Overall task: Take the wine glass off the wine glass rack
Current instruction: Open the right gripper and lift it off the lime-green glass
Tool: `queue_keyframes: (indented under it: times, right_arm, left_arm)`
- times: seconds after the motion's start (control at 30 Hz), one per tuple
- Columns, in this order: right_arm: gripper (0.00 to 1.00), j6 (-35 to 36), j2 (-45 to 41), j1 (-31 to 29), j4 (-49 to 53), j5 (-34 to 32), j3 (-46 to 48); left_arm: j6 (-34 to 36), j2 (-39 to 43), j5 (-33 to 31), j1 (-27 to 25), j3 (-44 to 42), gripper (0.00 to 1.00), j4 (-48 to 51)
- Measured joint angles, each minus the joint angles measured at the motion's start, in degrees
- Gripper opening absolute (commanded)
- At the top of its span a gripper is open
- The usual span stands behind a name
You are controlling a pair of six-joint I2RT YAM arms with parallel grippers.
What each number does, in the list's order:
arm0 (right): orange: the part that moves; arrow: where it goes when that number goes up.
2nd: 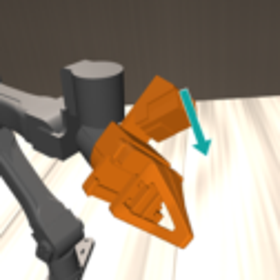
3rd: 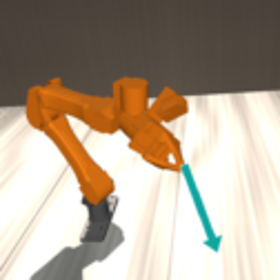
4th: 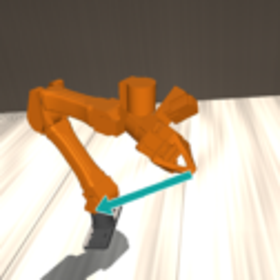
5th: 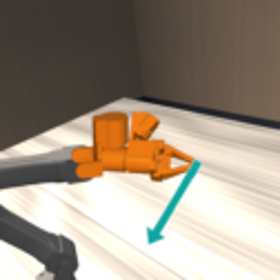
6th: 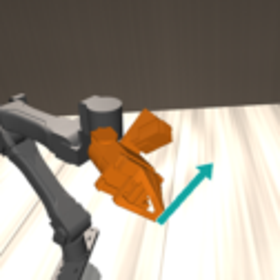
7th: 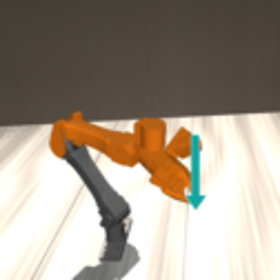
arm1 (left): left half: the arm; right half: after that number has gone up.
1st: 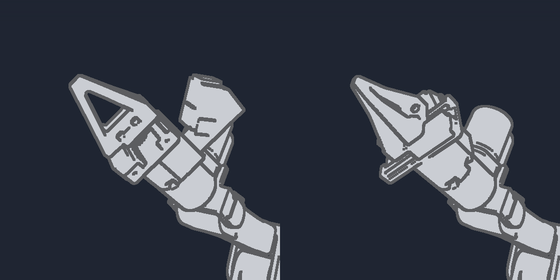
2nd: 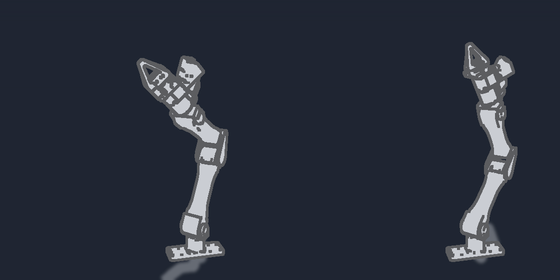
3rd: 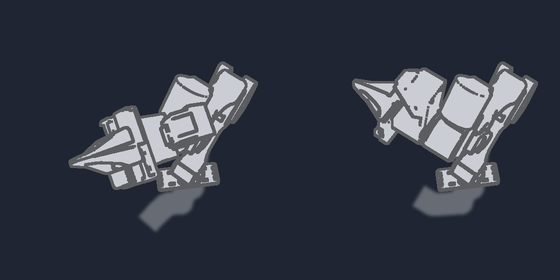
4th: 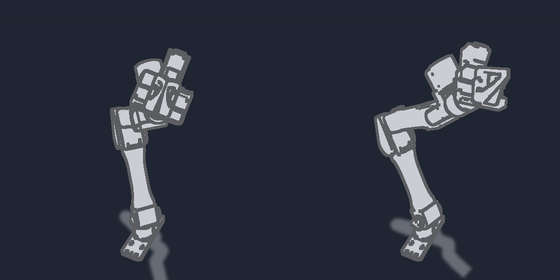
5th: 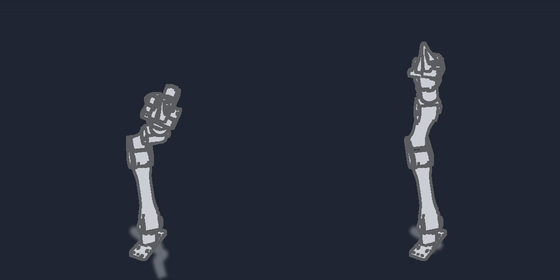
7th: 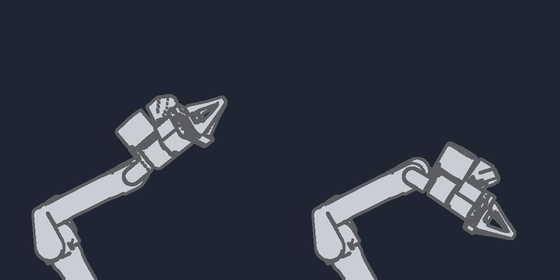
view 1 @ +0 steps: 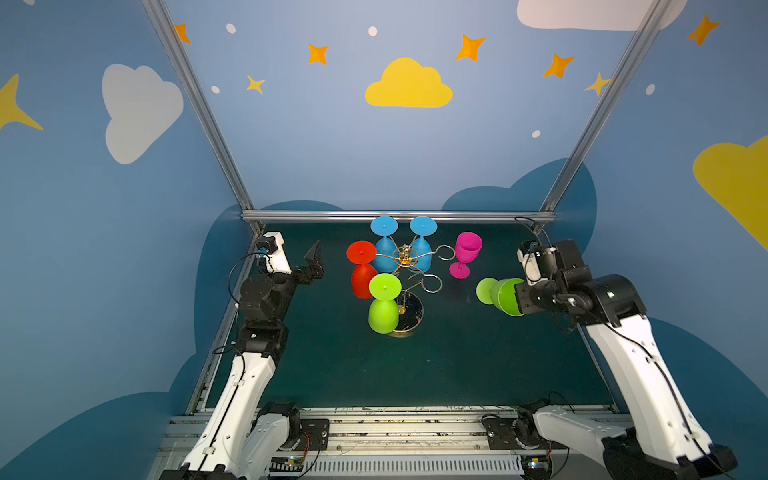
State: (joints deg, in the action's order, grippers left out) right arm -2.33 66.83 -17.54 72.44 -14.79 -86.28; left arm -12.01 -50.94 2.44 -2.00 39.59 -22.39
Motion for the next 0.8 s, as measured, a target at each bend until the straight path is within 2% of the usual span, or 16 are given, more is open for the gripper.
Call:
queue_keyframes:
  times: [0.17, 0.3, 0.53, 0.8]
  right_arm:
    - [0.0, 1.8, 7.8, 7.8, -3.4, 3.6, -0.7]
    - [0.0, 2.4, 14.9, 11.5, -6.6, 5.0, -2.7]
    - [0.0, 2.6, 29.8, 13.6, -9.6, 4.7, -13.3]
    - [0.0, 3.5, 41.8, 14.7, -9.8, 4.5, -23.0]
  left_arm:
    - [0.2, 0.1, -1.0, 0.0, 0.0, 1.0, 0.0]
    - [0.2, 0.1, -1.0, 0.0, 0.0, 1.0, 0.0]
    - [0.1, 0.0, -2.1, 0.0, -0.3, 1.0, 0.0]
    - [0.2, 0.7, -2.4, 0.0, -0.7, 1.0, 0.1]
